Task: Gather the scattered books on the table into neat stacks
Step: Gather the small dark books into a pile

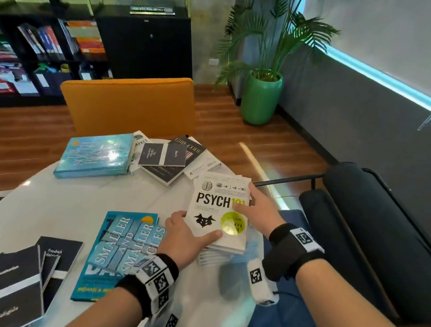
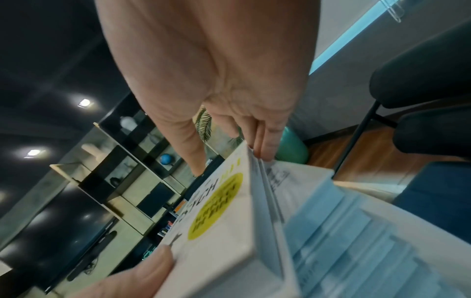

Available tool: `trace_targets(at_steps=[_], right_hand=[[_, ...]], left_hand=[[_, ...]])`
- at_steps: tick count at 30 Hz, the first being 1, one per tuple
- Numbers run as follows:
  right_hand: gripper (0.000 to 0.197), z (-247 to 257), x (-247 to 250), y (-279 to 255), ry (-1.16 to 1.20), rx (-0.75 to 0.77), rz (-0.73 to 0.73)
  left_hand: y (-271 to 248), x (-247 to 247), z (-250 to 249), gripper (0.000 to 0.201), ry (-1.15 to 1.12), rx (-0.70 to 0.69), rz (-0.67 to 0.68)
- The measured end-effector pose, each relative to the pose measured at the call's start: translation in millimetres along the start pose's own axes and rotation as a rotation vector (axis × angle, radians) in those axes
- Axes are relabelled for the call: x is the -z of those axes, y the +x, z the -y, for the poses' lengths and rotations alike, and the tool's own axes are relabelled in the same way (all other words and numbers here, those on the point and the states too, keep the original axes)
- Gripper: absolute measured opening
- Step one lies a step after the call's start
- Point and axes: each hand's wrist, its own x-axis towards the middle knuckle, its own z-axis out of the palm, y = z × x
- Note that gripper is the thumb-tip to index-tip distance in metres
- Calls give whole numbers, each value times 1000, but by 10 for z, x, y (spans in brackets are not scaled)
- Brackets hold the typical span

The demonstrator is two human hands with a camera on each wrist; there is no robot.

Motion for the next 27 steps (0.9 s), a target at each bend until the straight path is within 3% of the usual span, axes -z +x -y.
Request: trace_targets(at_steps=[3,7,13,18,27], right_hand=[[85,-77,-6,-239,85,-8,77],[101,-191,-74,-566,-412,106,146],[76,-194,-147,-618,-612,160,28],[69,-208,24,-536,-598,135,-21],[68,-271,76,-513,-496,96,-28]], left_hand=[[-10,2,-7,103,49,-35,-45],[38,-10,64,113,161,-129,-55],[-37,-34,129,116,167,-269,0],[-75,-24,36,97,267,-276,-2],[15,-39,42,94,257,-265,39]])
